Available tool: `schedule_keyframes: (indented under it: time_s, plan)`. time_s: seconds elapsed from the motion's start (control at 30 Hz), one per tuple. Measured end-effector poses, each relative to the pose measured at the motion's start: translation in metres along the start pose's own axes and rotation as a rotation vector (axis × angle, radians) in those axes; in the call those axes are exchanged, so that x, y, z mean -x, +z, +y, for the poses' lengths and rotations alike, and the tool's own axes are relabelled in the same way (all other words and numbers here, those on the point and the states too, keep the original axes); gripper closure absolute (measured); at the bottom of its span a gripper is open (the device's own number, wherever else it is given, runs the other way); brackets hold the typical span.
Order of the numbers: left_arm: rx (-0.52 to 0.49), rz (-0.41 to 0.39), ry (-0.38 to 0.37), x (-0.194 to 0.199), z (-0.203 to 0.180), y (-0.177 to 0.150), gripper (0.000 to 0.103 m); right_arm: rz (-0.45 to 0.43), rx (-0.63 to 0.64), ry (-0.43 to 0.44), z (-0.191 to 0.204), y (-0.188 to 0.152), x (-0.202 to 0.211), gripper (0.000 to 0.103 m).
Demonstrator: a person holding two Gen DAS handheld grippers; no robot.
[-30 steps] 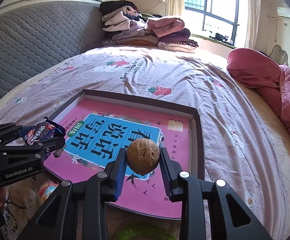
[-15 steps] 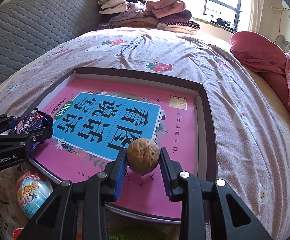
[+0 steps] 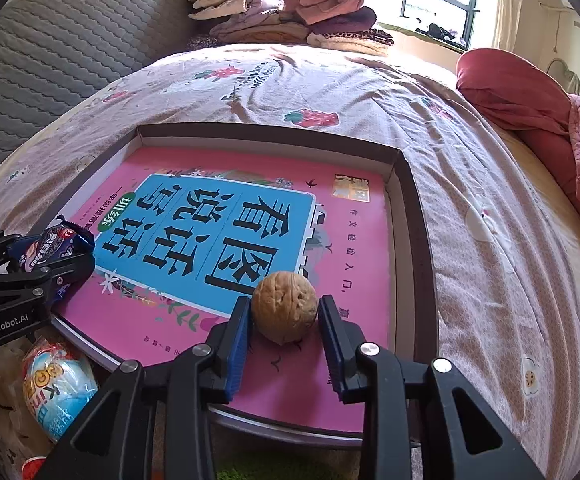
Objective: Organize objects
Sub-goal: 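Carry the cookie packet with the left tool while the right tool carries the walnut to the tray, then open the left tool to drop the packet while the right tool releases the walnut in the tray, then move the left tool to the white mesh bag while the right tool approaches an orange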
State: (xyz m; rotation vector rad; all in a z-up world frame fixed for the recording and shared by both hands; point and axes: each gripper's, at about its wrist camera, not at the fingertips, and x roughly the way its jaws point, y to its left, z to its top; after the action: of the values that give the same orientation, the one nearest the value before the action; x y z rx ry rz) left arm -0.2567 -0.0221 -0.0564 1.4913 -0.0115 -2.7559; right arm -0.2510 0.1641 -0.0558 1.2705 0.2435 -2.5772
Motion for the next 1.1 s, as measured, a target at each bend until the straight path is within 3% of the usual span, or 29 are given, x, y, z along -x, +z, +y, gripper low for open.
schedule_keyframes:
  time_s: [0.1, 0.73, 1.1]
  plan:
    - [-0.007, -0.005, 0.005, 0.002, -0.001, -0.001, 0.047, -0.007, 0.004, -0.008, 0.001, 0.000, 0.001, 0.057]
    - [-0.003, -0.161, 0.020, 0.064, 0.000, 0.001, 0.037, -0.140, 0.018, -0.016, 0.007, 0.007, 0.056, 0.054]
    - [-0.004, -0.234, -0.029, 0.113, -0.010, -0.013, 0.028, -0.239, 0.021, 0.011, 0.019, -0.002, 0.107, 0.051]
